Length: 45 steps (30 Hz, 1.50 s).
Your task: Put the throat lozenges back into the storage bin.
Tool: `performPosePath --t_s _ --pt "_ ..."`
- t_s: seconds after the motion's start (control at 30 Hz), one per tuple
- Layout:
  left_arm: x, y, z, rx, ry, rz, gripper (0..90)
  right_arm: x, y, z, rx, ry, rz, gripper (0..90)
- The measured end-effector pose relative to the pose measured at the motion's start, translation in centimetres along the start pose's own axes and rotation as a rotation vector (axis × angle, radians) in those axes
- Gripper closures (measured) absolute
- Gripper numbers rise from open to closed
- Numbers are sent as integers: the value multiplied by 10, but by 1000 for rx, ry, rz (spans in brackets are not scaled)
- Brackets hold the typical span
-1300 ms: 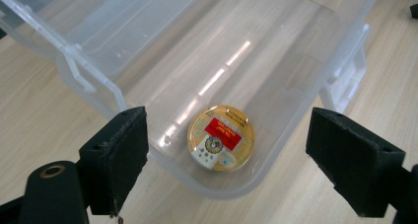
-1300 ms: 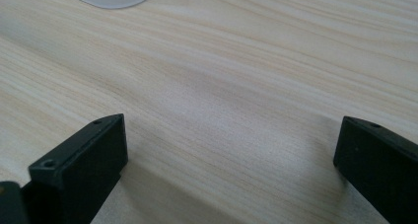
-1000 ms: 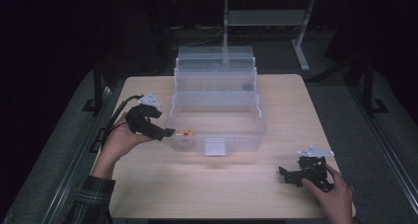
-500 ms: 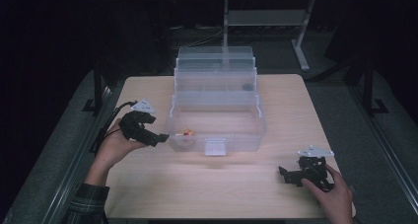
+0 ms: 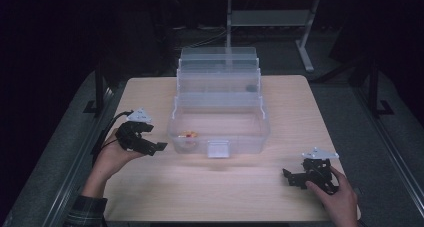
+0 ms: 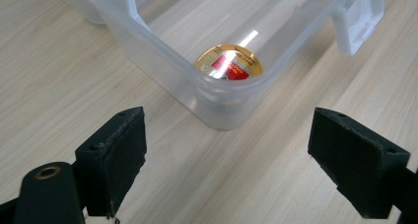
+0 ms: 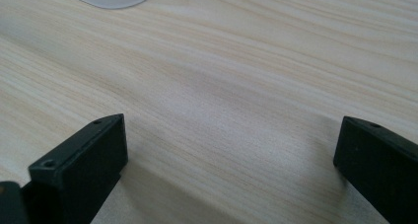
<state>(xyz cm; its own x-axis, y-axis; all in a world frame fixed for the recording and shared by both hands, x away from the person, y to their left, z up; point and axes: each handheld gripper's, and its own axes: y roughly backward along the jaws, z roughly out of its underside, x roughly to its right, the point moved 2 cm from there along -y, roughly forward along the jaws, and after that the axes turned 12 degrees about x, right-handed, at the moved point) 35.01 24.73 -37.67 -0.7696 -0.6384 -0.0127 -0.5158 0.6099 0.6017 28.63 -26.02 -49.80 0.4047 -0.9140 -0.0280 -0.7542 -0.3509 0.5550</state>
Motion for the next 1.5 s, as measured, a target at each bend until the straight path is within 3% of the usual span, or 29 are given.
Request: performPosePath --t_s 0.43,1.17,1.5 --pt "2 7 23 16 25 -14 147 0 0 0 0 0 0 0" --pt "9 13 74 64 76 -79 147 0 0 0 0 0 0 0" --pt "12 15 94 80 72 -97 147 0 0 0 0 0 0 0"
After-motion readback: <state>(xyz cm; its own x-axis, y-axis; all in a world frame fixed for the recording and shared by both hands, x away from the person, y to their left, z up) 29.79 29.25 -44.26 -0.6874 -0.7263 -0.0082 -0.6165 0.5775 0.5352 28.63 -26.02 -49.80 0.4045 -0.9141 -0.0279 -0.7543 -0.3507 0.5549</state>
